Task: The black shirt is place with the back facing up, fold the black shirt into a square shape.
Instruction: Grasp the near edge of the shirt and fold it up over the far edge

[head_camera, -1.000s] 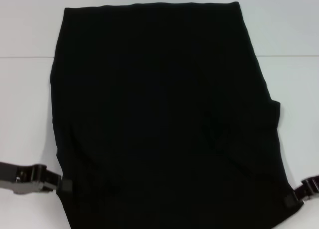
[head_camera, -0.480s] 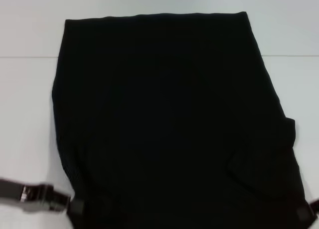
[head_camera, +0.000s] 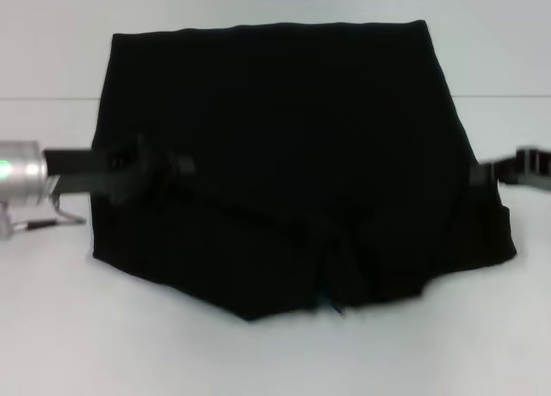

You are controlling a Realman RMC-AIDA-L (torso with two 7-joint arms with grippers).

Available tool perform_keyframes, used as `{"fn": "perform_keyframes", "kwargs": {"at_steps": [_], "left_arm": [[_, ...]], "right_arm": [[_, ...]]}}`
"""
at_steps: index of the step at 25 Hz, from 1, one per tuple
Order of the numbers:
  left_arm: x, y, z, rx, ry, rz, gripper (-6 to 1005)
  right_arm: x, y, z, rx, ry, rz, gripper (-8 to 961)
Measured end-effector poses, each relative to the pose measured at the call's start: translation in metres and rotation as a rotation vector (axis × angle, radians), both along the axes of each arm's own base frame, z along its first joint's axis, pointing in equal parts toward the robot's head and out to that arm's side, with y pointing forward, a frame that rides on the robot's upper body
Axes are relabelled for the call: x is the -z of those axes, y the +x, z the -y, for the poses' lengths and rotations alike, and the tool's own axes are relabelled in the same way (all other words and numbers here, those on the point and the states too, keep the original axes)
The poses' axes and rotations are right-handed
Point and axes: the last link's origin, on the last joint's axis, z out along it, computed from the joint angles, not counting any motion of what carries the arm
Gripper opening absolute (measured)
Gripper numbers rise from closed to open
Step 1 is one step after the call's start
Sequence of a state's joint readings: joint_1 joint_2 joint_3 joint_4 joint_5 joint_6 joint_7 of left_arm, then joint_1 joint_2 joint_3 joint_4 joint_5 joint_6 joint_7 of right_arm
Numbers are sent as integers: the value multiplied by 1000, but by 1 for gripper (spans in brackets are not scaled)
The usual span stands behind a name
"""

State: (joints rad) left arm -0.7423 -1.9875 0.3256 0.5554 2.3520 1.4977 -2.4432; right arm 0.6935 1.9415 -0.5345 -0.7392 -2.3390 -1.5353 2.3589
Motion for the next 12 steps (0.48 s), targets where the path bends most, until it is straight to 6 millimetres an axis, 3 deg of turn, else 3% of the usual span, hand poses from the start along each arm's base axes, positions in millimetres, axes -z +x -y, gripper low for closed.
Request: {"fn": "perform_keyframes", "kwargs": {"at_steps": [3, 6, 12], "left_arm": [[5, 1, -27, -47, 98, -78, 56], [14, -4, -45, -108, 174, -164, 56], [34, -10, -58, -131, 247, -341, 56]], "right_arm": [[4, -1, -25, 24, 120, 52, 60], [23, 0, -45, 48, 188, 131, 60], [62, 5, -66, 80, 305, 292, 60]]}}
